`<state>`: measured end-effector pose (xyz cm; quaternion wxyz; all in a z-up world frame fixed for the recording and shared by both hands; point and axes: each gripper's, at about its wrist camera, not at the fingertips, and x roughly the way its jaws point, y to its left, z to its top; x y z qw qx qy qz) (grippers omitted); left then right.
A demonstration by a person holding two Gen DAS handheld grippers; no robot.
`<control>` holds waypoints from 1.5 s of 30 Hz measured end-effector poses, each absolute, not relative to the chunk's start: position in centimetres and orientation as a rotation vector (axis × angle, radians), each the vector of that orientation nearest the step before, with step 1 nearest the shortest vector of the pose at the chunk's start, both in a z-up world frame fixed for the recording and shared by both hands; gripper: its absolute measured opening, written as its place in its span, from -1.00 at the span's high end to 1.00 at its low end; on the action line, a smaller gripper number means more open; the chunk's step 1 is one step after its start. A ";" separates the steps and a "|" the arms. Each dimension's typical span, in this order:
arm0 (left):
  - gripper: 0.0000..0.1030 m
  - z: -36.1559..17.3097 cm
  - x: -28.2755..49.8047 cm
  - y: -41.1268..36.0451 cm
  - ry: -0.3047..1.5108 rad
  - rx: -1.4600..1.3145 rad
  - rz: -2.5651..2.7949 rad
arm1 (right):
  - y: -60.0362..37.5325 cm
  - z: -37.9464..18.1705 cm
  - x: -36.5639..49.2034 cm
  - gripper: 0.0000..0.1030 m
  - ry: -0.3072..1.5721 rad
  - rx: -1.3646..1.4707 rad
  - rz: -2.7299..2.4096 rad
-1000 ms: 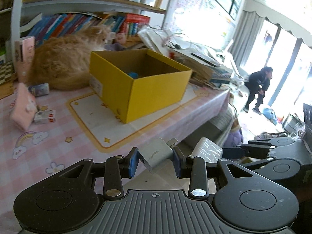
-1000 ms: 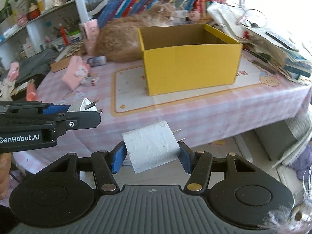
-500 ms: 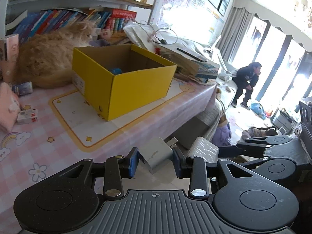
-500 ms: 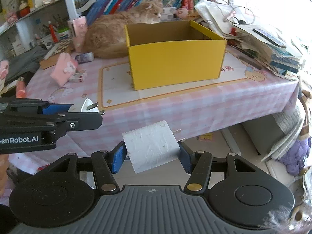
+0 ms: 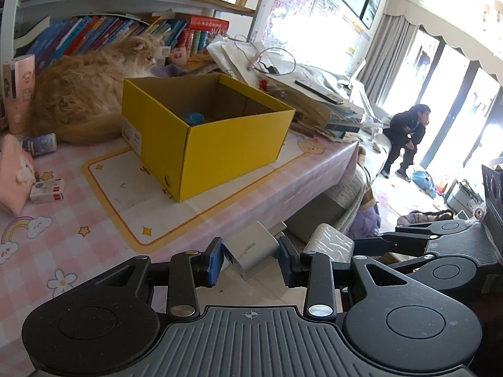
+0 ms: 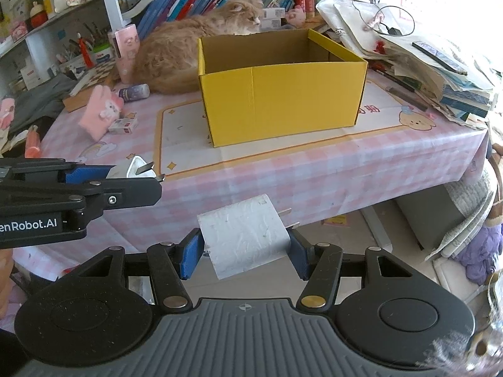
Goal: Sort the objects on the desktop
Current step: 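Lift and carry both white chargers toward the yellow box, then lower both chargers into the yellow box and open both grippers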
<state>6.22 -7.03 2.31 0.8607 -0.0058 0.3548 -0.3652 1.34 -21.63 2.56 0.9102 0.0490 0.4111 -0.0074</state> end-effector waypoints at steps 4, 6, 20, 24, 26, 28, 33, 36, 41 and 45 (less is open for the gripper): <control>0.32 2.2 6.8 -7.8 0.748 -0.012 -0.760 | -22.3 2.4 1.9 -0.06 0.854 0.101 -0.009; 0.31 2.2 7.1 -8.3 0.747 -0.009 -0.758 | -22.6 2.3 2.3 -0.06 0.856 0.099 -0.002; 0.31 1.5 9.2 -13.3 0.772 0.006 -0.759 | -27.6 1.7 4.9 -0.06 0.896 0.105 0.019; 0.31 1.6 9.9 -14.7 0.760 0.001 -0.743 | -29.1 1.7 5.9 -0.06 0.901 0.098 0.032; 0.31 1.9 10.3 -15.3 0.748 -0.011 -0.729 | -29.9 1.9 6.5 -0.06 0.893 0.088 0.042; 0.31 2.2 10.7 -15.8 0.733 -0.023 -0.717 | -30.7 2.1 7.1 -0.06 0.878 0.081 0.048; 0.31 3.5 11.6 -17.4 0.680 -0.036 -0.682 | -33.0 3.1 8.8 -0.06 0.835 0.080 0.057; 0.31 4.6 12.2 -18.1 0.641 -0.042 -0.657 | -34.3 4.1 10.2 -0.06 0.804 0.097 0.083; 0.31 6.8 13.6 -19.3 0.570 -0.028 -0.620 | -35.4 6.3 12.7 -0.06 0.728 0.054 0.166; 0.31 8.0 14.8 -19.7 0.523 -0.001 -0.573 | -35.7 7.6 14.8 -0.06 0.657 -0.023 0.233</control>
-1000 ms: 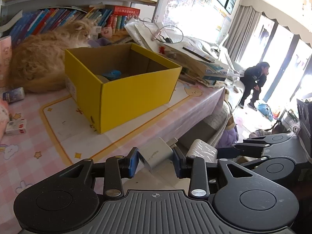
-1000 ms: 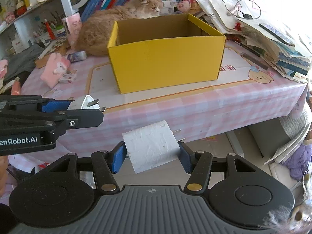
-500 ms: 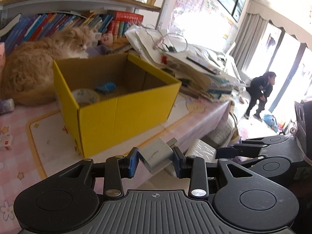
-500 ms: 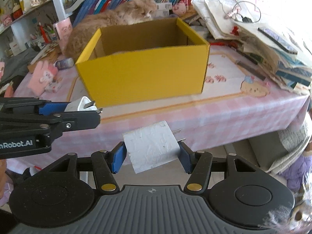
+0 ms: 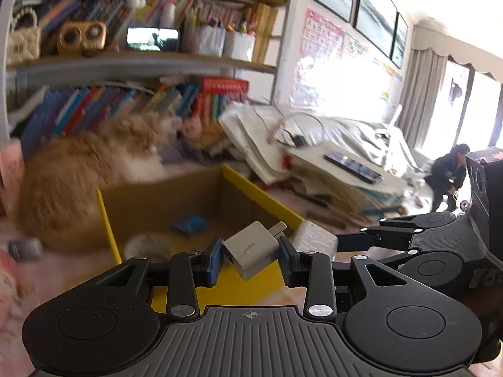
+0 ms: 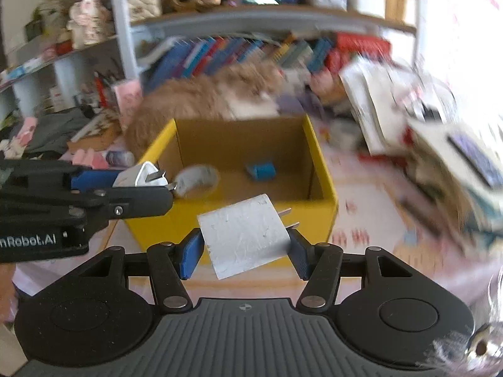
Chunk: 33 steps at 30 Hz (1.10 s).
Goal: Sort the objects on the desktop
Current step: 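Lower both chargers into the yellow box and open both grippers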
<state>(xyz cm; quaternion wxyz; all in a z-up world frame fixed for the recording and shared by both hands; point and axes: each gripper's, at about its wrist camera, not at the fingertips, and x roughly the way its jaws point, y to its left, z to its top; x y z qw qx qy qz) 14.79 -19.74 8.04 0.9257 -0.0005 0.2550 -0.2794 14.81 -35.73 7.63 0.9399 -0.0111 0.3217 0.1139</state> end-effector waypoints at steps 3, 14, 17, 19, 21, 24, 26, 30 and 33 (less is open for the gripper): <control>0.31 8.4 16.2 -19.9 0.509 0.032 -0.534 | -36.1 8.1 16.6 -0.06 0.624 -0.049 0.263; 0.31 6.2 23.8 -21.2 0.640 0.147 -0.435 | -35.6 7.0 25.1 -0.06 0.671 -0.310 0.388; 0.31 5.1 25.0 -21.6 0.693 0.143 -0.427 | -35.1 6.2 27.4 -0.06 0.727 -0.359 0.412; 0.31 4.2 25.5 -22.1 0.712 0.165 -0.415 | -34.7 5.7 28.5 -0.06 0.747 -0.388 0.421; 0.31 3.4 26.0 -22.5 0.736 0.185 -0.398 | -34.1 5.1 29.4 -0.06 0.771 -0.426 0.431; 0.31 2.4 26.8 -22.4 0.791 0.171 -0.384 | -33.4 3.7 30.6 -0.06 0.823 -0.488 0.461; 0.31 1.6 27.1 -22.2 0.835 0.160 -0.375 | -33.2 2.8 31.3 -0.06 0.856 -0.520 0.482; 0.31 0.8 27.0 -22.7 0.853 0.191 -0.380 | -33.3 1.8 32.5 -0.06 0.910 -0.556 0.502; 0.30 0.6 27.2 -22.7 0.862 0.173 -0.379 | -33.1 1.4 32.6 0.00 0.910 -0.617 0.498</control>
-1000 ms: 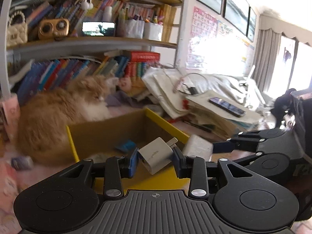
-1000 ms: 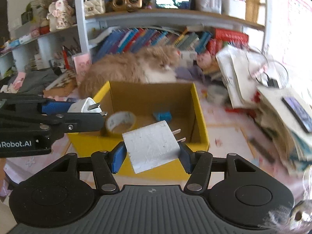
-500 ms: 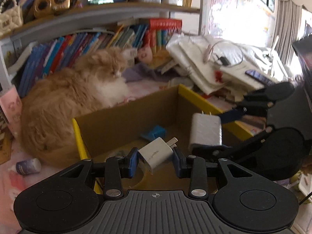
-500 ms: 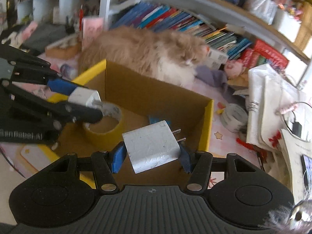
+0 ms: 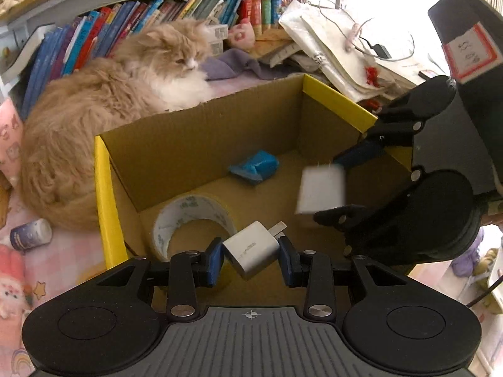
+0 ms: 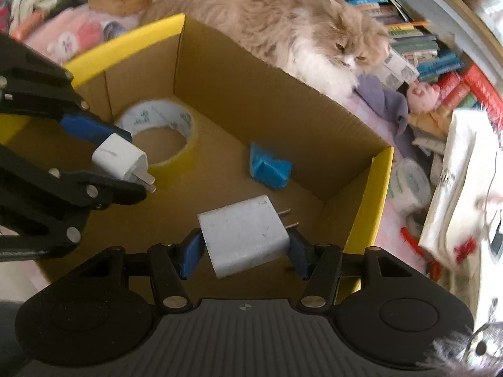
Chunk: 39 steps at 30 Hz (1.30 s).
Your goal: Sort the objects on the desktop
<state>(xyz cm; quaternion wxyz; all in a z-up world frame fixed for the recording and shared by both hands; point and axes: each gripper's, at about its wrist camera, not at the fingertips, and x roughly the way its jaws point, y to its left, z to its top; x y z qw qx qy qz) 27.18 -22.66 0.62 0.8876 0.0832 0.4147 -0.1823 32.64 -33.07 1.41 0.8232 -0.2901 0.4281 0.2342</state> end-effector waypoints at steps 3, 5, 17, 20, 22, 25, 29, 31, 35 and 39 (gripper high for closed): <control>0.29 0.6 27.2 -22.6 0.856 0.174 -0.371 | -33.0 1.2 32.7 0.01 0.911 -0.652 0.499; 0.22 0.6 27.1 -22.6 0.843 0.175 -0.365 | -33.1 1.2 32.6 0.00 0.905 -0.653 0.501; -0.47 4.4 23.0 -22.0 0.602 0.194 -0.320 | -34.6 4.1 31.3 -0.30 0.771 -0.602 0.539; -0.56 5.3 22.2 -21.6 0.570 0.168 -0.304 | -35.2 5.0 30.6 -0.30 0.750 -0.540 0.533; -0.56 5.8 21.7 -21.2 0.558 0.140 -0.297 | -35.4 5.6 30.0 -0.30 0.735 -0.498 0.537; -0.57 6.4 21.1 -20.9 0.544 0.112 -0.279 | -35.4 6.3 28.5 -0.31 0.692 -0.459 0.534; -0.61 7.2 20.1 -20.5 0.509 0.105 -0.253 | -35.6 7.2 26.8 -0.32 0.642 -0.398 0.513; -0.66 7.4 19.6 -20.3 0.491 0.097 -0.250 | -35.9 7.7 26.0 -0.32 0.620 -0.362 0.494; -0.70 7.8 18.6 -19.9 0.463 0.088 -0.244 | -36.4 8.4 24.2 -0.35 0.534 -0.309 0.452; -0.74 7.7 17.6 -19.0 0.465 0.083 -0.251 | -36.6 8.6 22.5 -0.39 0.472 -0.278 0.404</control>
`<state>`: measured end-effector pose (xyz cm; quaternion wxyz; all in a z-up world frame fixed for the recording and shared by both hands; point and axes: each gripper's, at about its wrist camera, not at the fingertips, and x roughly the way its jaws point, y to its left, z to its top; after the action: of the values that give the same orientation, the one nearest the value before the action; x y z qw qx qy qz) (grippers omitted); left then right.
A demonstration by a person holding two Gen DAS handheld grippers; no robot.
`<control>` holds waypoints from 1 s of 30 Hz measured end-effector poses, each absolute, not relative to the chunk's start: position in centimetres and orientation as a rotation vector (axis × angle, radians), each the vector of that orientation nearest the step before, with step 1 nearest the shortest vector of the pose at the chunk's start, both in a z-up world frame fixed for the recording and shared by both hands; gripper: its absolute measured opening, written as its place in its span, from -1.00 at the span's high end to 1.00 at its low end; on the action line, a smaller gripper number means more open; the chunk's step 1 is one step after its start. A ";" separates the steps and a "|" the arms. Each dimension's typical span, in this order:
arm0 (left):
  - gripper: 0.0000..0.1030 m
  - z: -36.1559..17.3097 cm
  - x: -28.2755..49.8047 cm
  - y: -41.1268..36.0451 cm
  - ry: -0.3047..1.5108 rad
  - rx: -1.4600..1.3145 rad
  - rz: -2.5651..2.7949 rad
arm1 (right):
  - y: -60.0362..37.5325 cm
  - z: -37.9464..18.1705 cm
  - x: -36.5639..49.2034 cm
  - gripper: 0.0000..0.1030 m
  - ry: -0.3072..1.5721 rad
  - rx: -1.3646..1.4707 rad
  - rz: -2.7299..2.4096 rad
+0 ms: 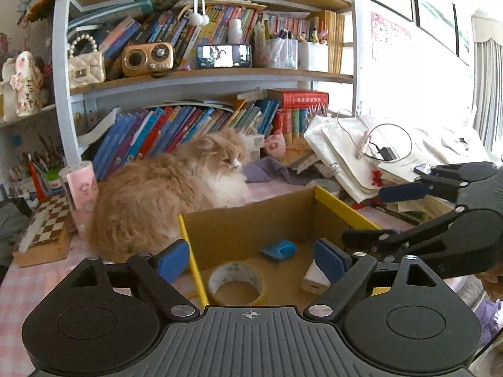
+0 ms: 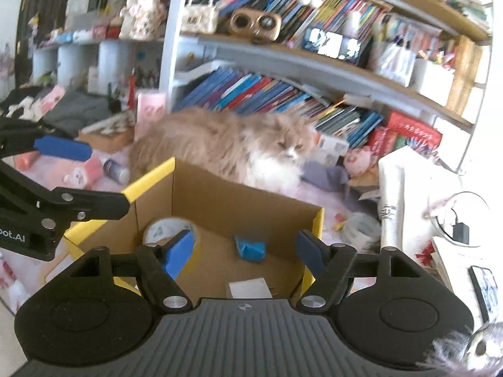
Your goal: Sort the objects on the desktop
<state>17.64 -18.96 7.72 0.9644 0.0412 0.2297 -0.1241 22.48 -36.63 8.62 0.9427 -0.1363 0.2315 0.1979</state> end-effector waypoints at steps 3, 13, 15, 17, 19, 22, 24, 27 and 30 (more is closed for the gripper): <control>-0.74 7.5 16.9 -17.7 0.476 0.070 -0.251 | -36.6 8.7 21.3 -0.41 0.442 -0.250 0.377; -0.76 5.9 14.4 -14.0 0.506 0.040 -0.234 | -35.5 7.8 17.9 -0.44 0.462 -0.134 0.268; -0.76 5.6 13.8 -13.3 0.513 0.042 -0.244 | -35.1 7.4 17.2 -0.44 0.479 -0.122 0.239; -0.76 5.2 13.2 -12.8 0.521 0.048 -0.254 | -34.7 7.1 16.5 -0.44 0.492 -0.107 0.205; -0.77 4.8 12.5 -12.2 0.529 0.059 -0.262 | -34.2 6.7 15.7 -0.44 0.500 -0.088 0.164; -0.77 4.4 11.9 -11.1 0.543 0.069 -0.260 | -33.6 6.0 14.6 -0.45 0.517 -0.040 0.110; -0.77 4.1 11.5 -10.3 0.555 0.071 -0.259 | -33.1 5.5 13.9 -0.45 0.533 -0.013 0.075; -0.77 3.5 10.9 -9.1 0.570 0.078 -0.249 | -32.2 4.7 13.3 -0.45 0.571 0.011 0.040; -0.77 2.7 10.4 -8.2 0.595 0.086 -0.242 | -31.2 4.0 12.4 -0.45 0.607 0.028 0.026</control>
<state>10.43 -8.16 2.73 0.9480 0.0422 0.2922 -0.1190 12.39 -31.16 4.00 0.9541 0.0139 0.2990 0.0129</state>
